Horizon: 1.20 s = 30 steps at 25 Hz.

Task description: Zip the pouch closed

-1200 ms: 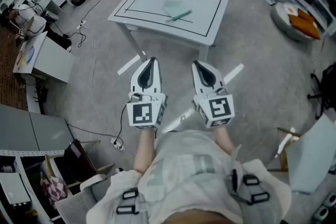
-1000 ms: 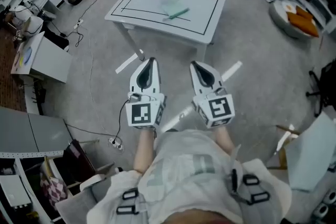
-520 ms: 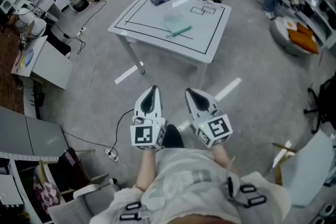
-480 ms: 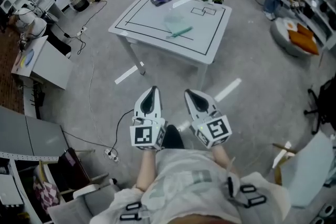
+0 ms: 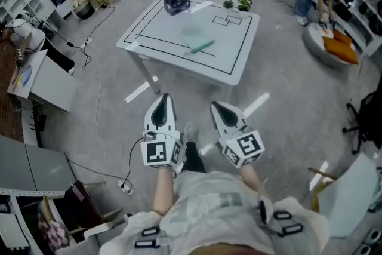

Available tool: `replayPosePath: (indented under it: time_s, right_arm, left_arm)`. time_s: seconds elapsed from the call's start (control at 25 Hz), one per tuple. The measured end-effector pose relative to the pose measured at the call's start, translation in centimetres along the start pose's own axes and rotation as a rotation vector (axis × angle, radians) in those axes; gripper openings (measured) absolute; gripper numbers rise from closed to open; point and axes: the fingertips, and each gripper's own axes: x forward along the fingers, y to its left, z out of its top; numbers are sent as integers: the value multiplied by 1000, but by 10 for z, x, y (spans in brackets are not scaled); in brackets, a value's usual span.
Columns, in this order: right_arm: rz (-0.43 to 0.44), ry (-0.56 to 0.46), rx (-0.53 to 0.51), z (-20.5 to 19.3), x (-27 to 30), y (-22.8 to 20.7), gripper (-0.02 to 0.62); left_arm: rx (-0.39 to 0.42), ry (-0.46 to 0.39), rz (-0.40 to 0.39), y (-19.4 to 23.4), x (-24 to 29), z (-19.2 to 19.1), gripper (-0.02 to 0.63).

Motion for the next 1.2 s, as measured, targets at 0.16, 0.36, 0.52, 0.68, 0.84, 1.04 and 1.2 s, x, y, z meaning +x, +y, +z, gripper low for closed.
replayPosePath:
  time_s: [0.16,0.36,0.52,0.68,0.84,1.04,1.2]
  right_arm:
    - [-94,-8,-11,-4,25,-33,8]
    - [-130,-5,-32,2,84,-63,8]
    - [-166,-6,-54,12,130,-87,8]
    - [-212,-9,-44,22,172,-111,8]
    - [-239,7,-41,24,216,-131,8]
    - [-288,12,-13,21,265,-154,9]
    - [-336,19,4,10,300,-169,9]
  left_arm:
    - [-1,-19,-17,8,31,-3,8]
    - [25,-7,-28,35,83,-10,8]
    - [3,-29,-42,64,133,-4,8]
    - [1,-29,-70,86,180,-5,8]
    - [6,-15,-119,103,227,-13,8]
    - [13,-14,-154,130,272,-17,8]
    - [-1,-16,-174,156,305,-32,8]
